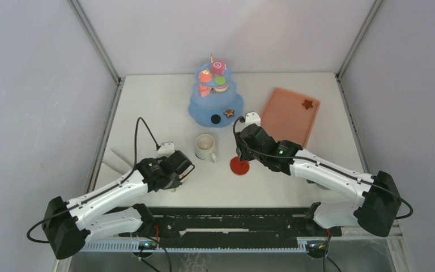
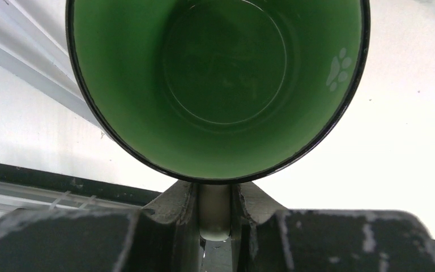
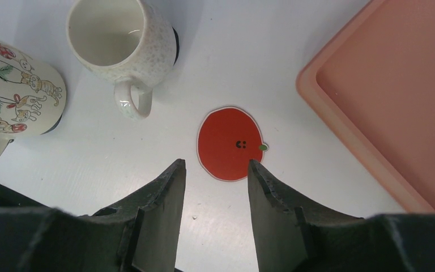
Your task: Serve the afternoon tea
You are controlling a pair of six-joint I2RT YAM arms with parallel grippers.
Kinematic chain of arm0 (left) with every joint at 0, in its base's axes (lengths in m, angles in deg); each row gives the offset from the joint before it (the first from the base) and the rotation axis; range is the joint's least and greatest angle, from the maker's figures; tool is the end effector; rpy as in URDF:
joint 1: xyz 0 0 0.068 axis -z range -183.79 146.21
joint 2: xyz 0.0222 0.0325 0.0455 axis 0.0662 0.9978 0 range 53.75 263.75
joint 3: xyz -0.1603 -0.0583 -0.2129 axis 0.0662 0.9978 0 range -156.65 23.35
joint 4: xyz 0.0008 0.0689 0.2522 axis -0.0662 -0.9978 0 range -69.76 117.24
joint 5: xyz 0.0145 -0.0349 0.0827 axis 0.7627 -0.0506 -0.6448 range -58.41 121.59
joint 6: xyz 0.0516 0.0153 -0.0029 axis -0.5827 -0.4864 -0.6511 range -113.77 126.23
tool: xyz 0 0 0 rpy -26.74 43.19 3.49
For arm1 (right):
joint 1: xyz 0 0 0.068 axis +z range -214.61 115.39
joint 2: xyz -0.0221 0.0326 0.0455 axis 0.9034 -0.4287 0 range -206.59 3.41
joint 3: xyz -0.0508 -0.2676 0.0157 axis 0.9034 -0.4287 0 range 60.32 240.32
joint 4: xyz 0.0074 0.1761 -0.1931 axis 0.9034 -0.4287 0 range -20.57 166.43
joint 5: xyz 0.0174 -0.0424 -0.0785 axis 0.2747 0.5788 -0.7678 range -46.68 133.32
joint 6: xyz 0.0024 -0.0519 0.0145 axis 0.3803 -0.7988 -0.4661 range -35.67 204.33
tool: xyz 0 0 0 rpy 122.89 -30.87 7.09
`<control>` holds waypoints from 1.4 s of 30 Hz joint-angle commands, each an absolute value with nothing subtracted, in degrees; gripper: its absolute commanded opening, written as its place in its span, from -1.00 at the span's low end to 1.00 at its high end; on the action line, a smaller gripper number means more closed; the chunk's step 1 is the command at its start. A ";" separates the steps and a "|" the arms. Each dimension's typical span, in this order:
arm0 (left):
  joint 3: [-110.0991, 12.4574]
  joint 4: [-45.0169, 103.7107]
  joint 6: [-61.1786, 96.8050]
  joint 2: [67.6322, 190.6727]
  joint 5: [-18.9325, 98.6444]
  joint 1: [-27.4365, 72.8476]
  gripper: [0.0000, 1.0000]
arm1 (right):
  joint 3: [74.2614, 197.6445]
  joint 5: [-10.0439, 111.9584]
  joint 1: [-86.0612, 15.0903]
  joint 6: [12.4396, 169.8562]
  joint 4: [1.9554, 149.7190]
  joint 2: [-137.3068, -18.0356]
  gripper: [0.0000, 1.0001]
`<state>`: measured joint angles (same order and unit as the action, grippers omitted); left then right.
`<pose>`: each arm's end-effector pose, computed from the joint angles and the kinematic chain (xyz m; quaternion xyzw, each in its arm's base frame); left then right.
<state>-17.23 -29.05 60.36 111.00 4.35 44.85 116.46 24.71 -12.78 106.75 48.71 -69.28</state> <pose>0.1181 -0.1093 0.2216 -0.0808 0.9584 0.0329 0.2718 0.1761 0.2057 0.2781 -0.1701 0.8954 0.1127 0.3957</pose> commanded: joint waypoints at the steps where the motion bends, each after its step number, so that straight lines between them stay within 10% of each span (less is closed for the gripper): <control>1: -16.85 -25.35 62.58 110.10 -0.43 45.07 -1.00 | 116.76 23.86 -12.41 107.58 50.30 -67.95 0.03; 42: -12.86 -27.09 73.31 111.63 0.04 53.05 -0.80 | 116.76 24.27 -12.32 107.16 51.21 -68.31 0.04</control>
<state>-13.32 -28.66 69.28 110.76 0.15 52.04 116.46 24.57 -12.71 106.79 48.79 -69.28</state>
